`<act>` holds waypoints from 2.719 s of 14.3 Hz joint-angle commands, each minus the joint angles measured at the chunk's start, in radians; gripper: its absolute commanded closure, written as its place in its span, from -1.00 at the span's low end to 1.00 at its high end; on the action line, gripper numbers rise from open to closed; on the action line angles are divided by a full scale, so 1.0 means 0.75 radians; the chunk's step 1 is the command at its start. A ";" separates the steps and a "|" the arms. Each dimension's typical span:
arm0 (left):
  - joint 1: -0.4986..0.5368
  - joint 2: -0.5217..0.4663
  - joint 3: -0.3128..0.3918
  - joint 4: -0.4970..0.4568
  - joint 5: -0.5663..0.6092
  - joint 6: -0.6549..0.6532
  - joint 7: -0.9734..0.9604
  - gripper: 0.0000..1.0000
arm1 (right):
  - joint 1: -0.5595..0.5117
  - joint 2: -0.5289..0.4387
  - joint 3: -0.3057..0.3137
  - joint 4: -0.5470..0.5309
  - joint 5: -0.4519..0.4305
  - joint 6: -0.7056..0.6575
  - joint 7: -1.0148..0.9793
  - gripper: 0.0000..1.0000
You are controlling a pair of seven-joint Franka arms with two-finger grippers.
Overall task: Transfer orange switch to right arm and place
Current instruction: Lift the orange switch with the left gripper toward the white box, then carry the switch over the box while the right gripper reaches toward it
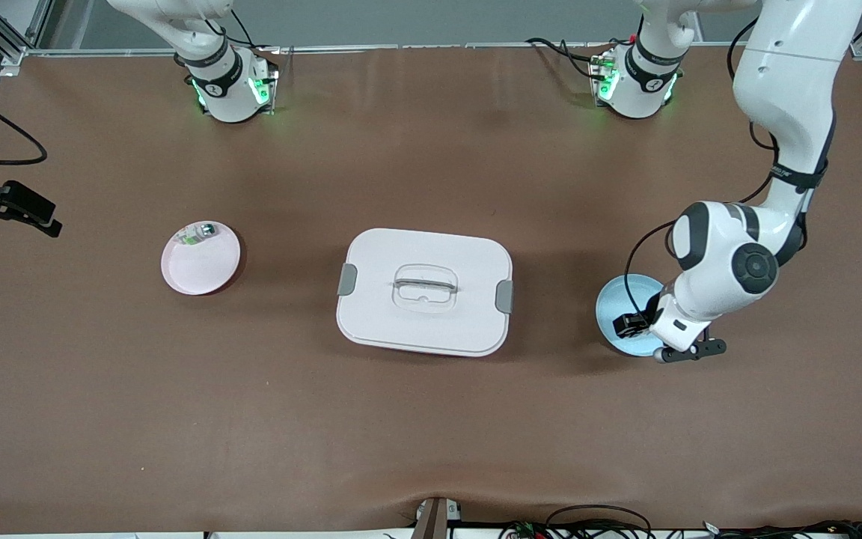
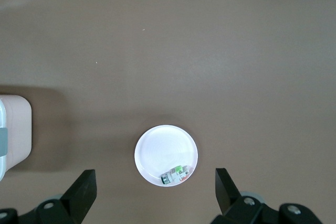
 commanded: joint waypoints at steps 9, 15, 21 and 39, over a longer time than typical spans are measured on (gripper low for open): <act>0.000 -0.098 -0.246 0.492 -0.232 -0.641 -0.595 1.00 | -0.006 0.016 0.009 0.036 -0.017 -0.018 0.001 -1.00; -0.147 -0.014 -0.351 0.683 -0.431 -0.617 -1.139 1.00 | -0.008 0.016 0.009 0.036 -0.017 -0.018 0.001 -1.00; -0.280 -0.008 -0.357 0.687 -0.574 -0.372 -1.373 1.00 | -0.006 0.016 0.009 0.034 -0.011 -0.022 -0.005 -1.00; -0.454 0.025 -0.357 0.683 -0.711 -0.267 -1.498 1.00 | 0.452 0.030 0.015 -0.047 0.251 -0.061 0.376 -1.00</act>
